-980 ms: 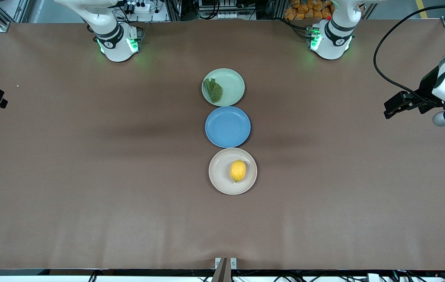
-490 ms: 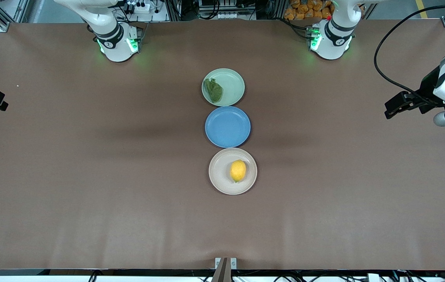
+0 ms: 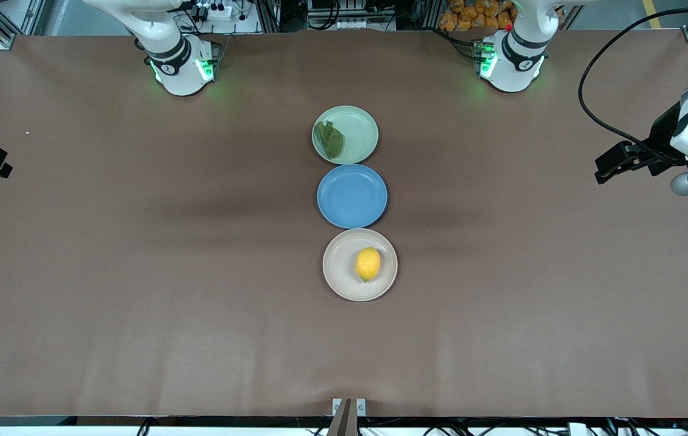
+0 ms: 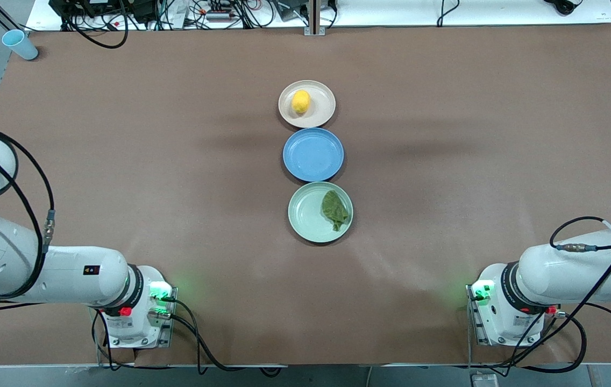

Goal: Place lemon and lettuce in plates

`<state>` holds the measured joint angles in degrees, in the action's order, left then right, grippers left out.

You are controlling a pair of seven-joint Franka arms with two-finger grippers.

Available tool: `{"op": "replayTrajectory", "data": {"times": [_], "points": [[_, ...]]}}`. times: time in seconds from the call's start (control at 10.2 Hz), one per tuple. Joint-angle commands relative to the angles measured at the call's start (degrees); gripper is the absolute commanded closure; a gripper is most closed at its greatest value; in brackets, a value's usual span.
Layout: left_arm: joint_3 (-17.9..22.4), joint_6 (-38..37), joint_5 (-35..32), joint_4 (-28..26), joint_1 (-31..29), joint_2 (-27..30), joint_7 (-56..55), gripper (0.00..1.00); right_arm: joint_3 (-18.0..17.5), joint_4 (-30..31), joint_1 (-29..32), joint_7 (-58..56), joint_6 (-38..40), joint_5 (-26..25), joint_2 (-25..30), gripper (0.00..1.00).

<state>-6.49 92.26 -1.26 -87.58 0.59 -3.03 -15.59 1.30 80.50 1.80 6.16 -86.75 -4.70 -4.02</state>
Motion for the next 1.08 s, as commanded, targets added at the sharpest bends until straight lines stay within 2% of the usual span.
{"op": "replayTrajectory", "data": {"times": [0.0, 0.49, 0.69, 0.98], "points": [[-0.01, -0.59, -1.12, 0.13, -0.24, 0.65, 1.17, 0.00, 0.64, -0.08, -0.39, 0.08, -0.08, 1.09, -0.02, 0.00], [-0.27, -0.68, -1.11, 0.22, -0.33, 1.27, 1.09, 0.00, 0.28, -0.08, -0.48, -1.05, -0.26, 1.44, -0.11, 0.00], [-0.28, -1.73, -1.29, 0.48, -0.24, 1.27, 1.09, 0.00, 0.63, -0.08, 0.13, -1.41, -0.17, 5.82, -0.02, 0.00], [-0.45, -3.50, -1.03, 2.42, -0.24, 1.27, 1.09, 0.00, 0.72, -0.17, 0.22, -1.33, -0.17, 6.10, -0.11, 0.00]]}}
